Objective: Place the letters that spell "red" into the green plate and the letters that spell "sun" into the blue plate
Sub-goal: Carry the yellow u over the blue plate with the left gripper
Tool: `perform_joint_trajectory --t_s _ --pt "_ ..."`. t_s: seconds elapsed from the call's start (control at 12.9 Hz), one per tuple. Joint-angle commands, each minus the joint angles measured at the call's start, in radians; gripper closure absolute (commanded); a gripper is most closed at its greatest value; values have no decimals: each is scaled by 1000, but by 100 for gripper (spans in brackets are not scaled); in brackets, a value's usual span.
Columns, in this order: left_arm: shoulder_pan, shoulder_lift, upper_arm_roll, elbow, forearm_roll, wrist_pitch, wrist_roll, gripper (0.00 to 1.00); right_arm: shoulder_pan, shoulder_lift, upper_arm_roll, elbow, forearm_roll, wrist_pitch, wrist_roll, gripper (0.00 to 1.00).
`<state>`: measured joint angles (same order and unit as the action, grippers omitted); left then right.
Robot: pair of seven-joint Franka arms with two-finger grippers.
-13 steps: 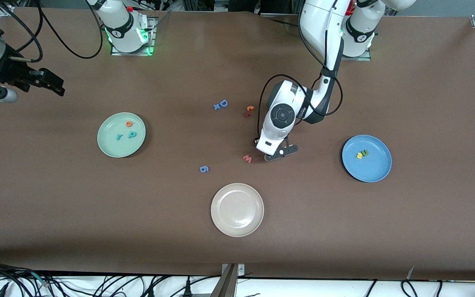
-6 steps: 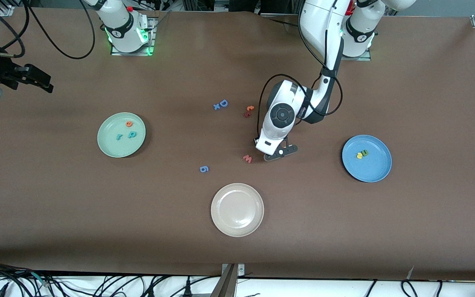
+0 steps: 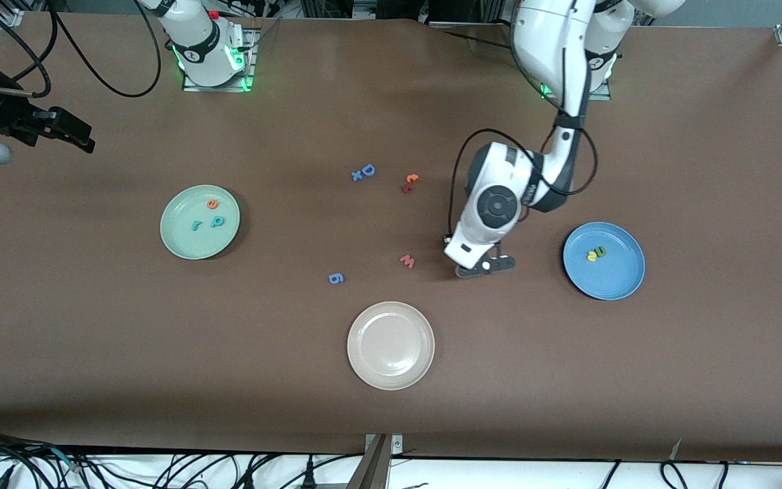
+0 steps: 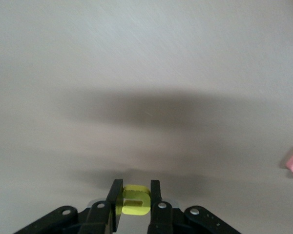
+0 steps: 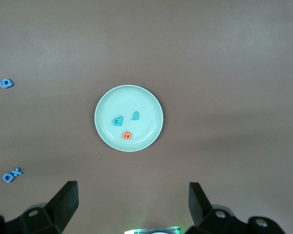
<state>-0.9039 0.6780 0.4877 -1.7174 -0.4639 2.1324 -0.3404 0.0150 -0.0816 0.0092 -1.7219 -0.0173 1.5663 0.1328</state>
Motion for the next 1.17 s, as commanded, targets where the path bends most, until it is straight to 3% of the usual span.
perform_joint_trajectory --t_s 0.0,0.47,0.7,1.09 --pt "48 -66 47 -19 13 -58 249 99 -18 37 8 34 -4 -6 2 0" --pt "128 -71 176 -56 22 -74 769 97 -17 36 9 38 -6 -19 5 0" --pt "213 -55 181 -62 24 -63 999 93 -18 34 6 36 -4 -34 5 0" --pt "273 12 178 -89 19 -29 1107 86 -17 32 8 38 -6 -35 10 0"
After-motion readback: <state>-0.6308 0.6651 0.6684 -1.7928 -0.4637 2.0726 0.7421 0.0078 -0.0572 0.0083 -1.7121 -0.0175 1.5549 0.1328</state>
